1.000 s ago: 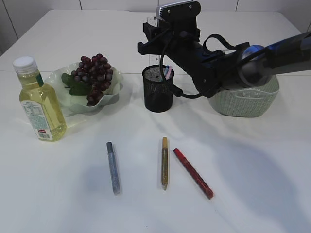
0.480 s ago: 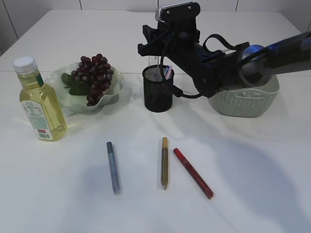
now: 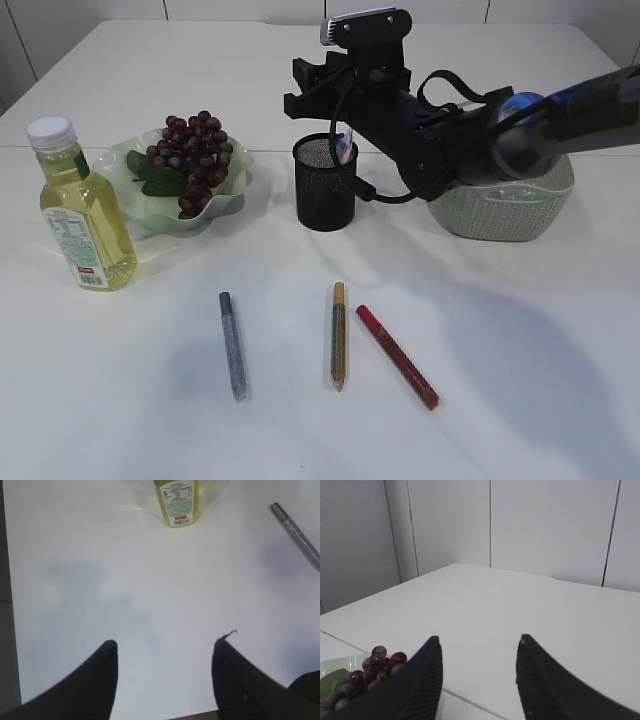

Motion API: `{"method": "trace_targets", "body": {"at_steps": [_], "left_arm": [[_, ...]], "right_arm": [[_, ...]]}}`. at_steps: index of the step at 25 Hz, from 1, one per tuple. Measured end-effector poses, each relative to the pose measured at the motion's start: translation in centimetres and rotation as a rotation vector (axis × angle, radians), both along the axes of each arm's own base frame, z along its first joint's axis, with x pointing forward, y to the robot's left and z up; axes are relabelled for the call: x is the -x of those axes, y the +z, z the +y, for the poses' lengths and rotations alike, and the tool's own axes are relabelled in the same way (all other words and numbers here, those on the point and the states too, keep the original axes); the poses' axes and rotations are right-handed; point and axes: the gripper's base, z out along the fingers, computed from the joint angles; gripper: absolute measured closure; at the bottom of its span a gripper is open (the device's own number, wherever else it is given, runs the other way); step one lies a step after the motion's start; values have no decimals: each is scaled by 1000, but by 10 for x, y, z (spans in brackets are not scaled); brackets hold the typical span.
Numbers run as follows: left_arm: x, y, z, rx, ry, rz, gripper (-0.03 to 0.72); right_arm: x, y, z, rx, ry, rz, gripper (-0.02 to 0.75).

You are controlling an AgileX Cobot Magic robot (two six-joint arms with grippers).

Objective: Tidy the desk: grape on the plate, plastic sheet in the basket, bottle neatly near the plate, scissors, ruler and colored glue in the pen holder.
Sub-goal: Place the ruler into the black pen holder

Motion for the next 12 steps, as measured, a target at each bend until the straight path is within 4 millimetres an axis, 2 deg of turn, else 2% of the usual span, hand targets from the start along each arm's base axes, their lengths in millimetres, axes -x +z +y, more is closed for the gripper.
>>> {"method": "trace_targets", "body": {"at_steps": [6, 12], "left_arm": [[0, 0, 0, -2, 0, 0, 254], [0, 0, 0, -4, 1, -1, 254]], "right_arm": [[1, 5, -1, 0, -1, 42, 350], [8, 33, -4, 20, -3, 85, 350]]}}
